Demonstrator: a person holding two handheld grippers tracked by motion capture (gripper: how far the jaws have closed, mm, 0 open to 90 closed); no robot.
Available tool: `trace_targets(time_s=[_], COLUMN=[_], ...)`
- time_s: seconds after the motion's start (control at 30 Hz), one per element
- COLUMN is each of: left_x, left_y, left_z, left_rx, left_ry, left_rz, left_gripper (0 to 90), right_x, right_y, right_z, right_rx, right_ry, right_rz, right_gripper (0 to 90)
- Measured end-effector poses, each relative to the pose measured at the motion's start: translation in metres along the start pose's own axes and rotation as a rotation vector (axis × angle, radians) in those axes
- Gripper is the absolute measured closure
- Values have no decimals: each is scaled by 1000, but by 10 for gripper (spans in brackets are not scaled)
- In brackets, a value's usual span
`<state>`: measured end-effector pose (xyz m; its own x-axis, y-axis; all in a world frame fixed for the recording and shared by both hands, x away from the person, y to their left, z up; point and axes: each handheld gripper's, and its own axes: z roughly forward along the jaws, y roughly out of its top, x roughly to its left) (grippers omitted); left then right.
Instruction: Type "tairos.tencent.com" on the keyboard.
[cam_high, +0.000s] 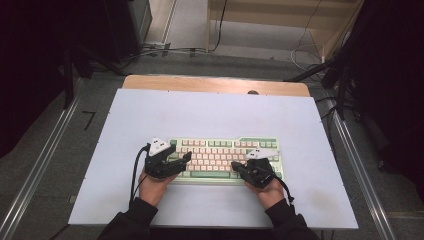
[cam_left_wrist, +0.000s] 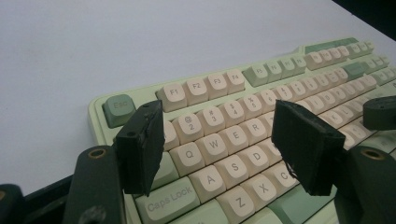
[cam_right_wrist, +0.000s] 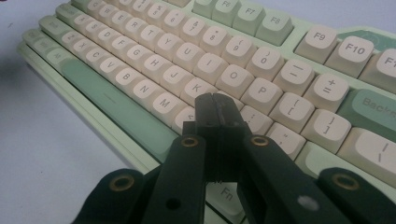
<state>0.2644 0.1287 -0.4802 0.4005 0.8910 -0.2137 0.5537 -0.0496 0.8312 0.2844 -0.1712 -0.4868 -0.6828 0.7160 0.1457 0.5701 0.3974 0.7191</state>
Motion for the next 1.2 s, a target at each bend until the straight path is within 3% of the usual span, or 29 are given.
trace_targets(time_s=[0.43,0.67,0.77,0.93,1.0,1.1,1.2], left_x=[1,1,0,0,0,0,-1], left_y=[0,0,0,-1,-1,-1,0], left_z=[0,0,0,1,0,0,0], left_rx=[0,0,-1,2,2,-3,-9], left_ry=[-5,-4,-5,-7,-4,-16,-61], left_rz=[-10,-10,-9,-6,-6,-9,-9], left_gripper=[354,361,366,372,394,503,669], right_x=[0,-5,-9,-11,-11,-11,-12], right_y=[-2,3,5,7,8,8,8], right_z=[2,-10,-14,-16,-16,-15,-15], right_rx=[7,-70,-102,-115,-118,-121,-122], right_ry=[1,7,15,11,16,8,-2], right_rz=[-1,28,51,40,42,39,40], right_gripper=[877,866,767,433,365,318,311])
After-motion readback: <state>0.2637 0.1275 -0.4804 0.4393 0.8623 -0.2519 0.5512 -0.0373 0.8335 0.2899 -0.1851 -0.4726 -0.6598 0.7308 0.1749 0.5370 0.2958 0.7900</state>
